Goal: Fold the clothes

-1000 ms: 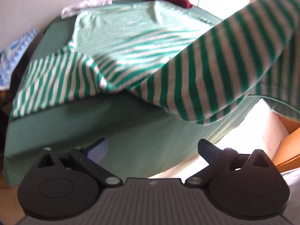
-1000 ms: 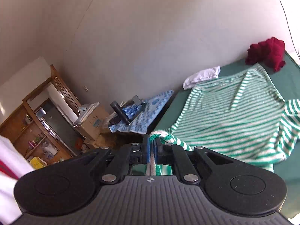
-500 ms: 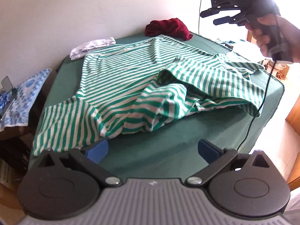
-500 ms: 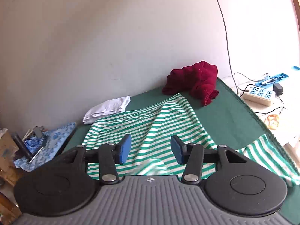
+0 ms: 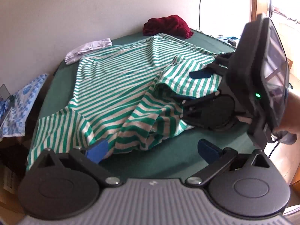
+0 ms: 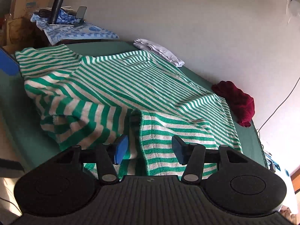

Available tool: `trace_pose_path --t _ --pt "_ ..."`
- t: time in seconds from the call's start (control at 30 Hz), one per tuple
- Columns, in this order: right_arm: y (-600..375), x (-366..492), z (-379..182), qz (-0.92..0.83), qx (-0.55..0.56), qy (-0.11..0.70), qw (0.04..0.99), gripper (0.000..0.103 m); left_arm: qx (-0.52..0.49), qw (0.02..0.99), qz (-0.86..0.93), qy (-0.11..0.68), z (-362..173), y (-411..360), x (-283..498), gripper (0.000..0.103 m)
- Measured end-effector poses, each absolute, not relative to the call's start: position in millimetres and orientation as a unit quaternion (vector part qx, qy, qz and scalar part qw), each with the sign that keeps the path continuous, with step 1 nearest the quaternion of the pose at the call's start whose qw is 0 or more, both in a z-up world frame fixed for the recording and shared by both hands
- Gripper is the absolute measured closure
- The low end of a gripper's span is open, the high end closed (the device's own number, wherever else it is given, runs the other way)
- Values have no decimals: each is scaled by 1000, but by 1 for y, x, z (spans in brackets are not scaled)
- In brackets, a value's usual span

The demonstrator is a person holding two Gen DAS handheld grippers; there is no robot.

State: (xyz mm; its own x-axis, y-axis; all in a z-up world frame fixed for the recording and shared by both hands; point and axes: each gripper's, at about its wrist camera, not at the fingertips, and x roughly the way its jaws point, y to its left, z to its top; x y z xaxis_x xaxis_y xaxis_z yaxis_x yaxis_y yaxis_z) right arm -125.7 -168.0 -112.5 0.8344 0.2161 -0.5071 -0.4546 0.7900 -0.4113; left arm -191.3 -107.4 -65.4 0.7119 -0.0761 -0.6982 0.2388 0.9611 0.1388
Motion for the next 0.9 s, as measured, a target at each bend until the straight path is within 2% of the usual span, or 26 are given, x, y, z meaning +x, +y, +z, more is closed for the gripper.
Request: trace_pose_path --t 0.27,0.37,0.5,0.53,0.63,0.7,0.73,0.77,0.9 --pt "-204 -88 -100 81 -230 233 941 50 87 917 -81 380 -73 -80 -200 1" --pt "-206 -89 -103 101 -247 239 934 50 75 917 -86 381 -73 -73 -198 1" --pt "-170 -107 -116 162 -387 175 891 50 71 921 -111 367 -68 -71 -195 1" --pt "-158 -110 -120 179 -427 163 871 47 73 921 -118 364 -68 -71 -194 1" --pt "-133 -104 -136 208 -514 162 816 45 86 923 -136 350 -67 -72 -192 2" --pt "-130 -95 -128 202 -498 159 828 54 107 926 -145 332 -67 -75 -190 2" --pt "-131 -88 -118 196 -473 163 843 80 116 927 -150 324 -67 -76 -189 2" --pt "-132 -82 -108 190 -449 167 857 96 122 928 -154 316 -66 -78 -187 2" --pt "-185 -68 -28 140 -188 191 953 97 145 935 -162 280 -63 -88 -176 6"
